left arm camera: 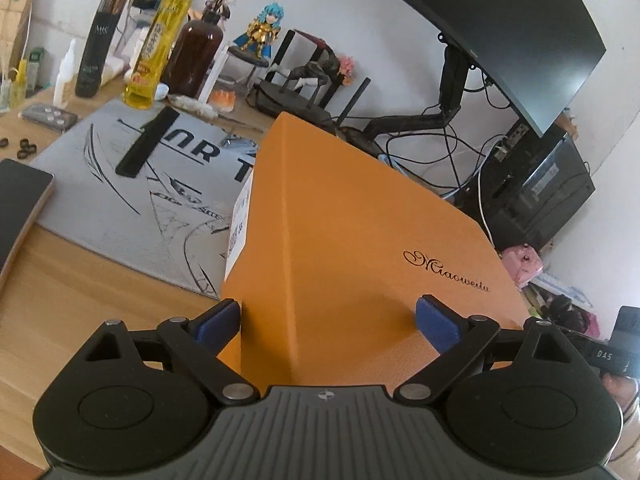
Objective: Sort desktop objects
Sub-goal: 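Lower the orange box into the cardboard box with both grippers, then open both grippers to release the orange box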
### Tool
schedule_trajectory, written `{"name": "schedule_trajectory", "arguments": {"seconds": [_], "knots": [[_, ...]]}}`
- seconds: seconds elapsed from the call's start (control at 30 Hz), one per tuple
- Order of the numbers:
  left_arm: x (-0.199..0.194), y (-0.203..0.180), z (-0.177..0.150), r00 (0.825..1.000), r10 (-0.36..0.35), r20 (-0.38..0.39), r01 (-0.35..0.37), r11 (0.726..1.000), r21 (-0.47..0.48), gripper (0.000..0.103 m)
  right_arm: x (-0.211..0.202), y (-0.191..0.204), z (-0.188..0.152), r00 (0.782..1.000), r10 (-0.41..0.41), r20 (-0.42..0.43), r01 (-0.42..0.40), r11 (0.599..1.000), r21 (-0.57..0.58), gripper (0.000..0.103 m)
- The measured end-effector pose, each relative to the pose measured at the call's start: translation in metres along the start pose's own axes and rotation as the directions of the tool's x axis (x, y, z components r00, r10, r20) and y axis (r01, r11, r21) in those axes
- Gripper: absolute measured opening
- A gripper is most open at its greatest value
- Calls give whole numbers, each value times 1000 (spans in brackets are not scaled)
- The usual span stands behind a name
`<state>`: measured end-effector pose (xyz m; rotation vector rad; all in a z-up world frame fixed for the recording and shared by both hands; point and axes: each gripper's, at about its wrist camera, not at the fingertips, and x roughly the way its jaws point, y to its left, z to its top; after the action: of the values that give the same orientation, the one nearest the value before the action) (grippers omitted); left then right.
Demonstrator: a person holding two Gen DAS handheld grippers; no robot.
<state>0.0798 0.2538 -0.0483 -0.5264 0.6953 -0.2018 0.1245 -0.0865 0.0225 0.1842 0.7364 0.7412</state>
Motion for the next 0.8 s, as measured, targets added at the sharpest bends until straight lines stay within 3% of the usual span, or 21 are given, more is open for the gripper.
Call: {"name": "schedule_trajectory", "arguments": {"seconds": [0.17, 0.27, 0.33, 0.5, 0.73, 0.8], "knots": [[-4, -10, -3, 998, 46, 41, -48, 998, 52, 94, -5, 7, -1, 999, -43, 26, 43, 999, -27, 69], [-6, -17, -5, 994, 79, 78, -86, 992, 88, 94, -11, 13, -2, 995, -79, 53, 81, 996, -42, 77], [-7, -21, -7, 989, 103, 105, -114, 988, 106, 103, -15, 16, -2, 992, -103, 70, 107, 993, -52, 80], [-11, -28, -8, 984, 121, 132, -132, 988, 82, 102, -25, 25, -3, 980, -161, 116, 170, 983, -74, 84], [-36, -48, -9, 968, 89, 235, -114, 989, 91, 103, -40, 37, -5, 954, -239, 182, 259, 961, -98, 91], [-42, -55, -10, 957, 70, 280, -94, 993, 70, 103, -50, 39, -8, 942, -256, 219, 282, 955, -96, 102]]}}
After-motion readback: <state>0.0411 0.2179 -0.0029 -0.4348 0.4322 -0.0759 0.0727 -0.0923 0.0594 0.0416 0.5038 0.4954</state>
